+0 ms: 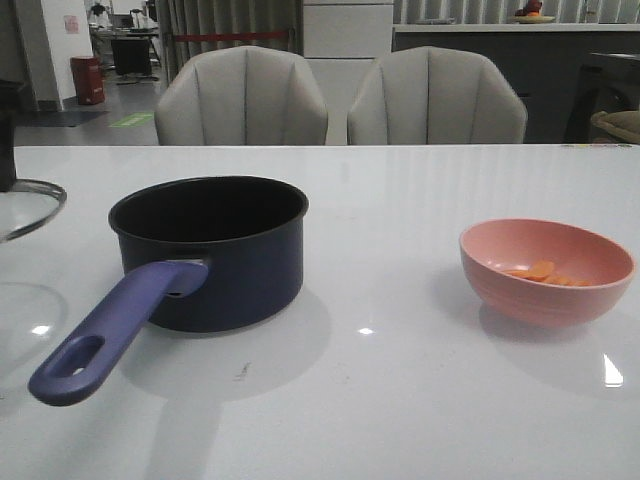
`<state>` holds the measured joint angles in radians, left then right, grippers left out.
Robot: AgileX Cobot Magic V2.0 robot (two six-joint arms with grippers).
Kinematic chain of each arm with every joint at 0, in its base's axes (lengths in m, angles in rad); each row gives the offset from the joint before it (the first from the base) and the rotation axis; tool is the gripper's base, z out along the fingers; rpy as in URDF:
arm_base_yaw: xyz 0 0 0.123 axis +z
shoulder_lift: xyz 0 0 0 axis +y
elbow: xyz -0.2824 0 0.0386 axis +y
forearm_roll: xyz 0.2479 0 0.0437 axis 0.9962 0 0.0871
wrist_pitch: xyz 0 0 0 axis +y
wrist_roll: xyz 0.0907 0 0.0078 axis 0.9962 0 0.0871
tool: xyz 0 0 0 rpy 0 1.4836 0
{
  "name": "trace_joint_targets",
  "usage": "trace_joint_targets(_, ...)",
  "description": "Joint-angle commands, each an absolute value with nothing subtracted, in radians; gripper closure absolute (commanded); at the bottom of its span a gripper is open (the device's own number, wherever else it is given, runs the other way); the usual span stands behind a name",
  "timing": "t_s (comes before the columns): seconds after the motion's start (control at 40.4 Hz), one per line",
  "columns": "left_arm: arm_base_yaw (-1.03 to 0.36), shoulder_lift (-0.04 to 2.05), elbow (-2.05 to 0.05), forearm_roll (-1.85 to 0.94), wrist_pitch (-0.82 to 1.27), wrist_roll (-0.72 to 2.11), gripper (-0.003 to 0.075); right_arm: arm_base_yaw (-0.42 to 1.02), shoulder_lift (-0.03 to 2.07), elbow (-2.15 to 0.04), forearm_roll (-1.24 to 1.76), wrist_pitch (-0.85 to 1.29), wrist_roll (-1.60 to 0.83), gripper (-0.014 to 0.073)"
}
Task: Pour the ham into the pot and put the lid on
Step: 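Lift the glass lid off with the left gripper and set it beside the pot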
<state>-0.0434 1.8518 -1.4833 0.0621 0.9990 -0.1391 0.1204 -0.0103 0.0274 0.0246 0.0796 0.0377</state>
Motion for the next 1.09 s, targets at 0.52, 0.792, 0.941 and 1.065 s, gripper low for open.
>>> trace_joint_targets(0.52,-0.04,1.889,-1.366,0.026,0.798,-0.061,0.0264,0.115,-0.03,0.022,0.01,0.0,0.033,0.0416)
trace_joint_targets(0.792,-0.04,1.889,-1.374,0.033,0.846,-0.061,0.0097,0.115,-0.03,0.022,0.01,0.0,0.033,0.0416)
trace_joint_targets(0.941,-0.04,1.876,-1.412,0.037,0.898,-0.061,0.0099,0.115,-0.03,0.022,0.01,0.0,0.033,0.0416)
trace_joint_targets(1.065,-0.04,1.826,-1.408,0.0,0.9,-0.061,0.0115,0.115,-0.03,0.022,0.01,0.0,0.033,0.0416)
